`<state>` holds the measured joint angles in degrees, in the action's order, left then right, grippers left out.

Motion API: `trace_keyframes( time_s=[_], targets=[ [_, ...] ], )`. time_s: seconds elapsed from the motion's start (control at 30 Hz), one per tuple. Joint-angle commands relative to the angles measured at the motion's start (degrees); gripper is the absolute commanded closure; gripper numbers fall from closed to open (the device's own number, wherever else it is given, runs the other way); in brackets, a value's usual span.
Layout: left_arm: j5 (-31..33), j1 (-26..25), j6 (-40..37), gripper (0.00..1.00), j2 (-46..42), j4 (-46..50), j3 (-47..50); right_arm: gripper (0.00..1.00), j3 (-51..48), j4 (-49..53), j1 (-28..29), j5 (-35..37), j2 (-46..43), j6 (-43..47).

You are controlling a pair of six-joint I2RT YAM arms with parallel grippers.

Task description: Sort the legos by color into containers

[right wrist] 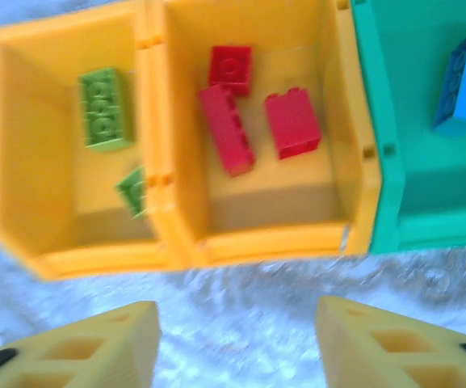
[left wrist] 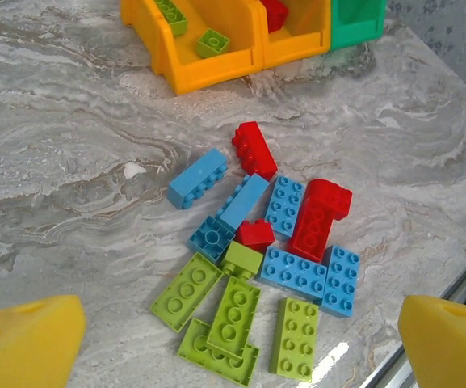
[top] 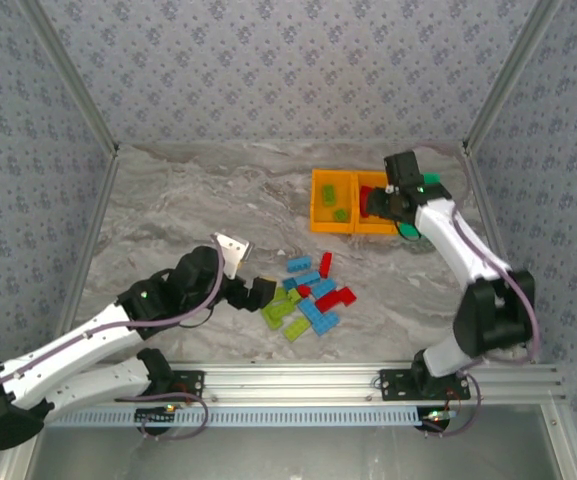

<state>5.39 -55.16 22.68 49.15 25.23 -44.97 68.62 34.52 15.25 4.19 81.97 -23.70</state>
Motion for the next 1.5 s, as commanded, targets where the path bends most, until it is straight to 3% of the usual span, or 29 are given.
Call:
trace_keyframes(
  time_s=[0.0, 0.23, 0.47, 0.63, 0.8, 1.03, 1.27, 1.47],
  targets=[
    [-1.1, -0.3, -4.0, 0.01, -0.4, -1.8, -1.2, 0.34, -9.2, -2.3, 5.9, -2.5, -7.1, -7.9],
    [-2.3, -0.2, -7.6, 0.01, -0.5, -0.4, -1.3, 0.24, -12.3, -3.5, 17.3, 1.1, -4.9, -15.8],
    [-1.6, -0.3, -5.7, 0.01, -1.6, 0.5, -0.2, 0.24, -8.9, -5.1, 20.7, 0.9, 7.4, -14.2],
    [-2.1, -0.3, -5.5, 0.01, -2.4, 0.5, 0.5, 0.32, -8.1, -6.3, 20.9, 0.1, 14.7, -14.5],
    [-3.6, -0.3, -6.4, 0.01, -2.5, -0.6, 1.3, 0.49, -8.9, -8.0, 20.7, -1.0, 17.1, -14.4],
    [-6.9, -0.3, -7.2, 0.01, -1.3, -1.8, 1.4, 0.77, -11.0, -7.5, 18.9, 0.7, 13.0, -14.8],
    [-14.4, -0.3, -8.5, 0.01, -0.6, -7.3, 2.0, 0.77, -10.5, -1.5, 16.7, 5.7, 0.1, -12.8],
    [-21.1, -0.6, -8.9, 0.01, 0.6, -11.8, 1.8, 0.74, -5.2, 1.4, 8.0, 7.2, -4.9, -5.6]
  ],
)
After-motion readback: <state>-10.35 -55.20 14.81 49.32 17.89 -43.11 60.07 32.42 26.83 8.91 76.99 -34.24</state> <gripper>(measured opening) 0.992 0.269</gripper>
